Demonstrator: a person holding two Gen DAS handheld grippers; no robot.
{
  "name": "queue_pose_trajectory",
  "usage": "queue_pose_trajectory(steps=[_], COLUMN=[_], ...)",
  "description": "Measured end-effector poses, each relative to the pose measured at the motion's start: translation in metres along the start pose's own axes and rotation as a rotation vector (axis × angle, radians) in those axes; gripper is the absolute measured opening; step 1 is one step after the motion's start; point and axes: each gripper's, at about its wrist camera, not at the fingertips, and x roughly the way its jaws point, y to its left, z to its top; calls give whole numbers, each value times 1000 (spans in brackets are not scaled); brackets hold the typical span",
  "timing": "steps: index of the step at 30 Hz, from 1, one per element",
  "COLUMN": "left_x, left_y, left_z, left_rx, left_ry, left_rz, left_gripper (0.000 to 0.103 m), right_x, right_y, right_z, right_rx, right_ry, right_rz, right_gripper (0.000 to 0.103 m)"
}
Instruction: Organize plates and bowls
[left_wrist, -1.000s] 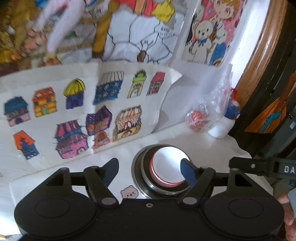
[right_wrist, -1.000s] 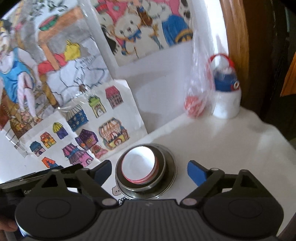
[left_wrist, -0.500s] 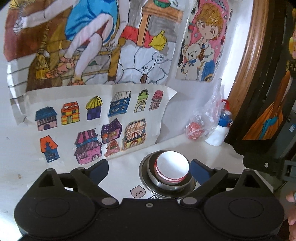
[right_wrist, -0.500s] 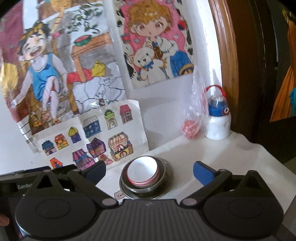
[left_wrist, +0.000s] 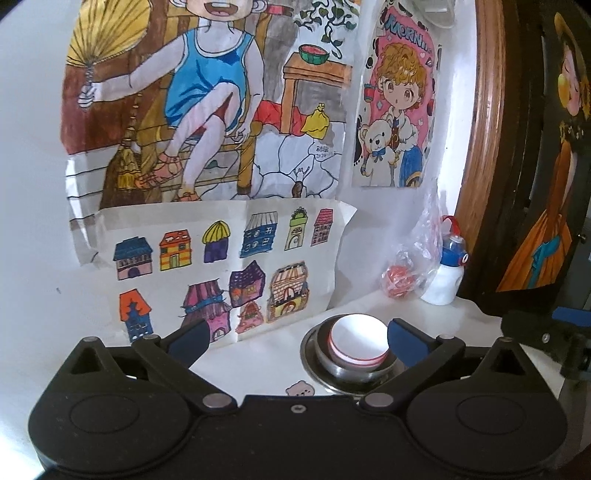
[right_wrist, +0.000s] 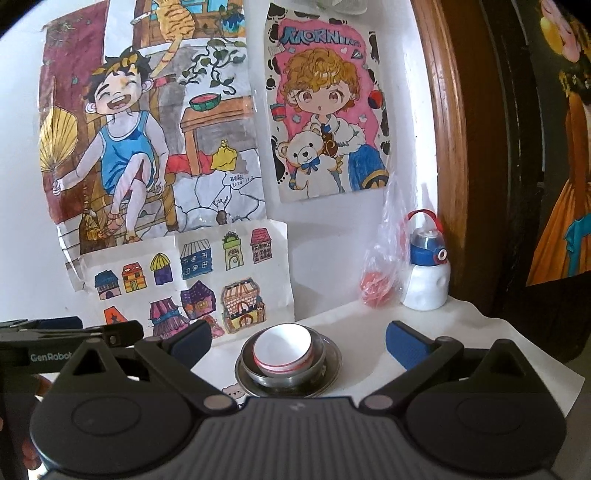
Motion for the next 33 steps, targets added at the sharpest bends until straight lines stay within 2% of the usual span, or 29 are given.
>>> queue_pose_trajectory(steps=[19,26,33], left_x=[-29,-41,-48], left_y=[11,14,16], left_z=[-71,-94,-115], left_rx=[-21,-24,-33], left_ry=[-80,-135,-153], left_rz=[66,104,118], left_gripper=[102,102,102], right_x=[-26,-33,-35], right_y=[6,5,-1], right_z=[-65,-84,-100], right_rx=[-18,-4,18], right_ry=[-65,-86,-62], right_rz=[-4,-22,-44], right_gripper=[103,103,103])
